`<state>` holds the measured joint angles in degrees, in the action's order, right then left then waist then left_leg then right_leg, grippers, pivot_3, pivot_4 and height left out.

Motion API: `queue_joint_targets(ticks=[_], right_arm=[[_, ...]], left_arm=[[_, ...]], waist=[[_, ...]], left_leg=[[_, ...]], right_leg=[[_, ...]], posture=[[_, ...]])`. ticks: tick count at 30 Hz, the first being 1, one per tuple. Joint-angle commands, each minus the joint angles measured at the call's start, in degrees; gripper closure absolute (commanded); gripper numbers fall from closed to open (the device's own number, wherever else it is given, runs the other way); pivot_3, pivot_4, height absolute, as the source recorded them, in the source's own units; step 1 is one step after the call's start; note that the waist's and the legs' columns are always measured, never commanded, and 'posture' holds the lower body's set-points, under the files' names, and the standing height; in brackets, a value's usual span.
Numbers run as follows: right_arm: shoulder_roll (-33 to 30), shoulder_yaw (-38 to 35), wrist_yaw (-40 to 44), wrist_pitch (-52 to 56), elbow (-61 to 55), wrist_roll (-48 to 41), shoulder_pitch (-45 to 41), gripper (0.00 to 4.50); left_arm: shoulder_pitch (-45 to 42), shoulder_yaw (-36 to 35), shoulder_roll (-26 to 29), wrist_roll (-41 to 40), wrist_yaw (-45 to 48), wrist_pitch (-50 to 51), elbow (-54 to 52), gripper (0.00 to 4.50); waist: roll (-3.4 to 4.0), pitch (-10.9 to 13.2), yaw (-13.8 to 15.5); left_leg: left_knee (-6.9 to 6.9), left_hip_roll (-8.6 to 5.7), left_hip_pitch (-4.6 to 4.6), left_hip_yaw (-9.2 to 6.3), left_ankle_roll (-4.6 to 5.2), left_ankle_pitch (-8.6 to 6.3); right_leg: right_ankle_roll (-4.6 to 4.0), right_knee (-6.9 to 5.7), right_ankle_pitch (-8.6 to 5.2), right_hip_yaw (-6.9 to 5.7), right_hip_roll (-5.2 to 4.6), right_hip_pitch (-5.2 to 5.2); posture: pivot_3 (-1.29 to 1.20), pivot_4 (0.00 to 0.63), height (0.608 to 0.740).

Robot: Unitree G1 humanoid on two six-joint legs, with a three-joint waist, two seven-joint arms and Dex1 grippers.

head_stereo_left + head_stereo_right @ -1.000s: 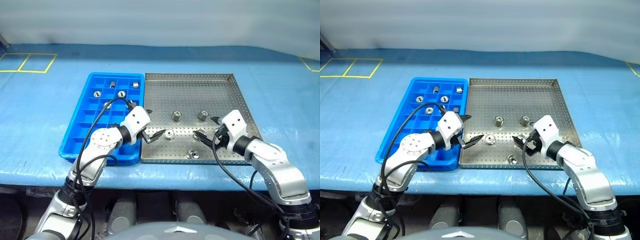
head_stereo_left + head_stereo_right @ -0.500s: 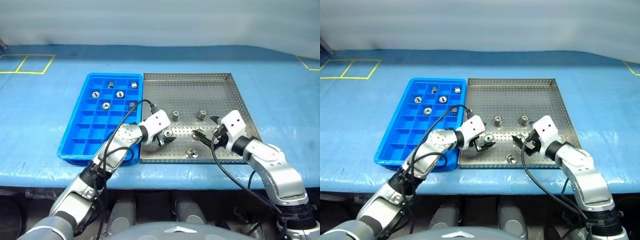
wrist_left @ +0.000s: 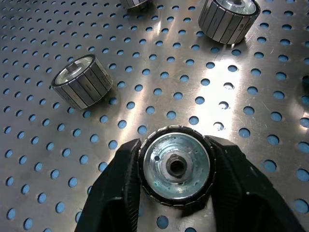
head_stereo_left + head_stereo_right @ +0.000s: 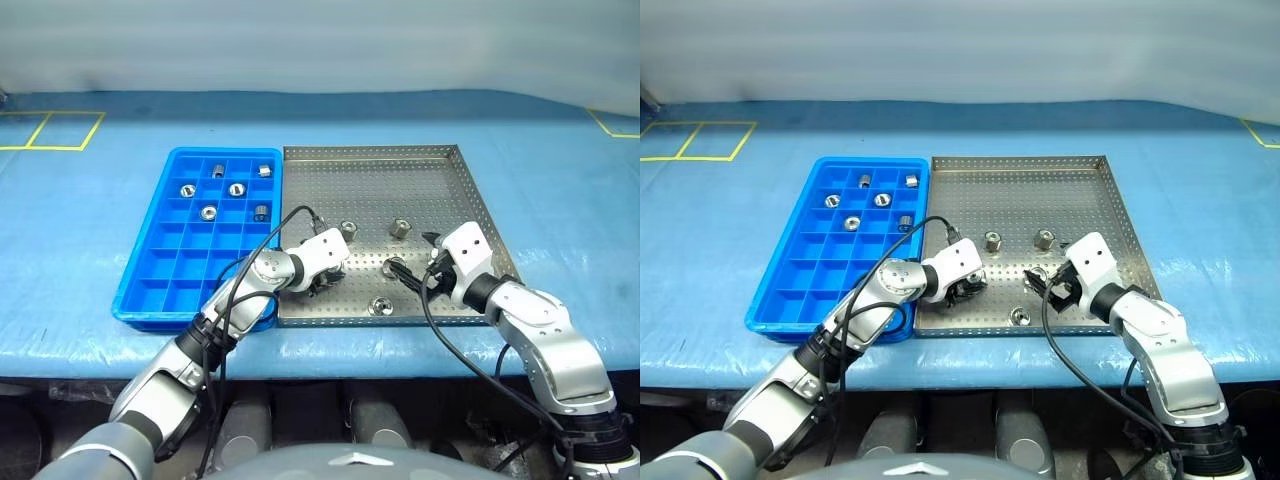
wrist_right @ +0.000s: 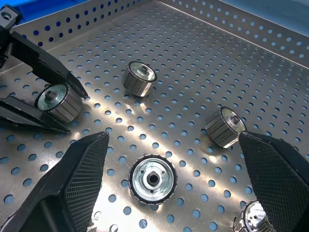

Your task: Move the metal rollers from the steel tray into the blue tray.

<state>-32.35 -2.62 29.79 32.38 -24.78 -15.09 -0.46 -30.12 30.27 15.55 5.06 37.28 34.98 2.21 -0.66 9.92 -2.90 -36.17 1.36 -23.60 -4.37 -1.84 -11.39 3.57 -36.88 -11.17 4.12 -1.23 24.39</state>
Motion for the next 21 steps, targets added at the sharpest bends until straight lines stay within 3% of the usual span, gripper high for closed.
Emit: queue_joint_targets(ticks=[1,7,12,18,21], right_arm=[[0.29,0.59,0.64,-1.30,-1.08,-0.04,-0.71,0.00],[1.23,2.88,2.03,-1.47,0.44,0.06,-2.71,0.00],[1.89,5.73,3.78,-2.02,2.55,0.49,-5.15,0.00],[2.24,6.47,4.35,-3.10,4.86,0.99,-7.71,0.00],[2.27,6.00,4.01,-3.38,4.73,1.26,-7.76,0.00]], left_arm=[[0.48,-3.46,-1.01,-1.42,-0.92,0.37,-3.52,2.22],[2.07,-9.37,-1.35,-4.03,-2.96,2.92,-9.69,2.22],[4.53,-20.00,-3.33,-10.11,-6.55,8.38,-18.70,2.22],[4.77,-14.06,-0.55,-9.25,-4.34,6.28,-16.36,2.22],[3.69,-10.58,-0.96,-8.38,-3.81,4.47,-12.97,1.62]], waist=[[0.00,0.00,-0.05],[0.00,0.00,0.06],[-0.01,0.01,0.40],[0.01,0.00,1.55],[0.01,0.00,2.14]], left_leg=[[0.00,0.00,0.00,0.00,0.00,0.00],[0.00,0.00,0.00,-0.01,0.00,0.00],[-0.01,0.00,0.00,-0.01,0.00,0.01],[-0.04,-0.01,0.04,-0.04,0.00,0.01],[-0.08,-0.05,0.01,-0.03,0.00,0.01]], right_leg=[[0.00,0.00,0.00,0.00,0.00,0.00],[0.01,-0.01,0.01,0.00,0.00,0.00],[0.06,0.00,0.04,0.01,-0.01,-0.01],[0.06,-0.01,0.04,-0.01,0.02,-0.08],[0.08,0.03,0.05,0.01,-0.02,-0.10]], posture=[[-0.01,0.150,0.740],[0.02,0.150,0.740],[0.06,0.150,0.740],[0.09,0.150,0.740],[0.08,0.150,0.740]])
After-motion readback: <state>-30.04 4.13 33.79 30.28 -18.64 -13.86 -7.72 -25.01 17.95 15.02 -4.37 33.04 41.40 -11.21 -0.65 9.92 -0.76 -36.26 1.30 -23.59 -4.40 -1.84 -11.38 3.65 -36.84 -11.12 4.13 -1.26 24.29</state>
